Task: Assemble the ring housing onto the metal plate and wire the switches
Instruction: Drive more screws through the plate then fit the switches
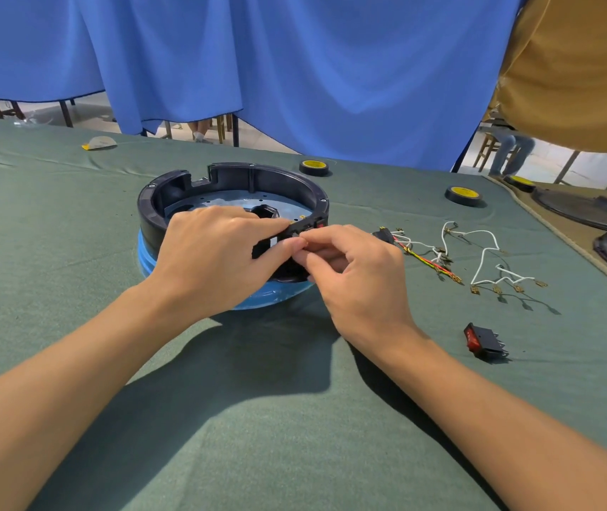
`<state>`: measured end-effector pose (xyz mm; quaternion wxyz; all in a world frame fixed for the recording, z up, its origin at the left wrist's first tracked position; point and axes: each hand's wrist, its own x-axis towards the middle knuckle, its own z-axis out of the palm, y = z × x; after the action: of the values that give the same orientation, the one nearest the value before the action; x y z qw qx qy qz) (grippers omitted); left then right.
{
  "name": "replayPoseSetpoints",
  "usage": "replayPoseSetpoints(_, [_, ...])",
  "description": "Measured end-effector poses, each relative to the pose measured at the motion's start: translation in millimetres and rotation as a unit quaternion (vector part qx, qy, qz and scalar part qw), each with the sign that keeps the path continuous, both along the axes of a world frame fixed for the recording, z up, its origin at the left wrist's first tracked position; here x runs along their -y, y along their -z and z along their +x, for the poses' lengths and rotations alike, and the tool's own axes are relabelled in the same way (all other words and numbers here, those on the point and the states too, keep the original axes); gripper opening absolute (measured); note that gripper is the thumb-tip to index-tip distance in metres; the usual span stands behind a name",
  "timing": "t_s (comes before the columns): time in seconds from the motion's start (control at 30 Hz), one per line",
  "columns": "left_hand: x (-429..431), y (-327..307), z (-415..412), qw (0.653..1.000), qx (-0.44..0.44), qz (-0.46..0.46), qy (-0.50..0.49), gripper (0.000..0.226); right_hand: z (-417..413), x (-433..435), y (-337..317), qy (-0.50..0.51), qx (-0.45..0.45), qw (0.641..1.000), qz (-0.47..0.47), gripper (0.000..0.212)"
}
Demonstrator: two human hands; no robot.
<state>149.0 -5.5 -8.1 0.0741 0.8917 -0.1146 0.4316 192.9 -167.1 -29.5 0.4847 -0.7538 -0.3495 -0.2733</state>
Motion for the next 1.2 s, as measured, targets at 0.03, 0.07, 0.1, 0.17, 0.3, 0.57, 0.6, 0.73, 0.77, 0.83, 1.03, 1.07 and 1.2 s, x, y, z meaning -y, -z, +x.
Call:
replayPoseSetpoints(0.03, [0.3,0.2,0.4,1.0,0.001,-0.003,-0.003,0.039,1.1,1.0,-1.0,-0.011,-0.007,1.0,0.002,0.014])
replayPoseSetpoints(0.07, [0.5,0.3,0.7,1.0,0.001,-0.009,-0.007,0.035,2.1,2.3,-1.9,-0.022,-0.016,1.0,0.001,0.016])
replayPoseSetpoints(0.1, [0.9,0.3,1.0,1.0,-0.001,-0.017,-0.01,0.033,3.2,3.7,-2.5,-0.029,-0.022,0.999,-0.003,0.017])
replayPoseSetpoints(0.17, [1.8,0.3,0.8,0.999,-0.004,-0.033,-0.014,0.033,4.0,5.3,-2.3,-0.013,-0.024,1.0,-0.011,0.017])
replayPoseSetpoints(0.3, [5.7,-2.2,-0.9,0.997,-0.021,-0.074,-0.025,0.03,1.3,4.8,-3.2,0.029,-0.04,0.999,-0.008,0.01])
replayPoseSetpoints(0.57, [8.2,-5.3,6.4,0.983,-0.09,-0.142,-0.068,0.019,-4.9,3.1,-5.2,0.031,-0.068,0.997,-0.023,0.013])
replayPoseSetpoints(0.6, [8.5,-5.6,6.7,0.983,-0.09,-0.143,-0.07,0.019,-5.5,3.6,-5.1,0.031,-0.073,0.997,-0.027,0.014])
replayPoseSetpoints(0.73, [9.4,-4.8,6.4,0.986,-0.069,-0.135,-0.066,0.021,-9.1,4.3,-5.9,0.041,-0.079,0.995,-0.036,0.017])
replayPoseSetpoints(0.77, [9.6,-3.5,5.4,0.989,-0.058,-0.117,-0.061,0.026,-10.7,3.7,-5.9,0.055,-0.071,0.995,-0.038,0.017])
replayPoseSetpoints(0.83, [8.3,-0.8,2.7,0.996,-0.027,-0.07,-0.049,0.033,-14.8,3.4,-5.2,0.091,-0.043,0.994,-0.046,0.015])
replayPoseSetpoints(1.03, [3.7,-0.8,-2.6,0.999,-0.025,0.002,-0.027,0.04,-28.1,9.6,0.3,0.11,-0.018,0.987,-0.113,0.028])
replayPoseSetpoints(1.07, [3.7,-1.2,-2.5,0.999,-0.029,0.004,-0.026,0.038,-28.4,9.8,0.9,0.107,-0.02,0.985,-0.131,0.03])
replayPoseSetpoints(1.2, [5.1,-3.1,-2.8,0.999,-0.042,-0.016,-0.028,0.038,-27.6,9.1,2.9,0.11,-0.023,0.979,-0.172,0.033])
